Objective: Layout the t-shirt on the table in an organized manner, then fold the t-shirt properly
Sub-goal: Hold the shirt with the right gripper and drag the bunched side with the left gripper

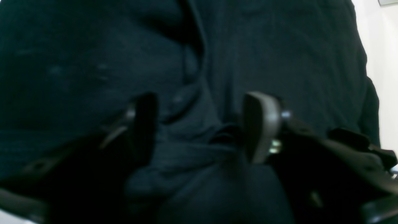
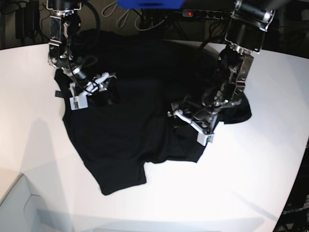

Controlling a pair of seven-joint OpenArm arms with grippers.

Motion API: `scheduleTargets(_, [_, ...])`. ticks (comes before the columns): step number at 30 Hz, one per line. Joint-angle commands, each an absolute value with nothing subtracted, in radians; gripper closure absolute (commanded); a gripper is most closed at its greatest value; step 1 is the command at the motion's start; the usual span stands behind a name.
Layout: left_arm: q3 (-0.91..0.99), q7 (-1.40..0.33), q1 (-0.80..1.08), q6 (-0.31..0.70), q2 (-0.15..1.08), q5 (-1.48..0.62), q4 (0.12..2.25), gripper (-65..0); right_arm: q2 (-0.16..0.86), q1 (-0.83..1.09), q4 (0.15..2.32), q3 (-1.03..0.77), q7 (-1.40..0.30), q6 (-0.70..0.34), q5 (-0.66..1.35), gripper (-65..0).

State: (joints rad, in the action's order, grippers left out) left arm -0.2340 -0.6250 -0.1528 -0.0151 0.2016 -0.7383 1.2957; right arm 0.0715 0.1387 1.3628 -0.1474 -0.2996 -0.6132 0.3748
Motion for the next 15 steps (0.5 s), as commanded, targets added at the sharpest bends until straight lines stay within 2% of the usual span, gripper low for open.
scheduleTargets(1, [-0.226,-0.616,-0.171,-0.007,0.202,-0.751,1.308,-29.6,0.077,0.130,1.377,-0.148,-0.278,-0.627,0.390,-37.7])
scheduleTargets(6, [-0.225,-0.615,-0.183,-0.010,0.206,-0.754,1.345,0.0,0.077,0.131,1.377,-0.148,-0.278,-0.627,0.390,-37.7])
scheduleTargets(9, [-0.220,-0.615,-0.197,-0.010,0.211,-0.753,1.394,-1.5,0.077,0.131,1.377,-0.148,-0.278,-0.627,0.390,-37.7])
scheduleTargets(15, [-0.031,-0.616,-0.271,-0.007,0.213,-0.751,1.402,-0.1,0.079,0.133,1.377,-0.148,-0.278,-0.627,0.390,-37.7])
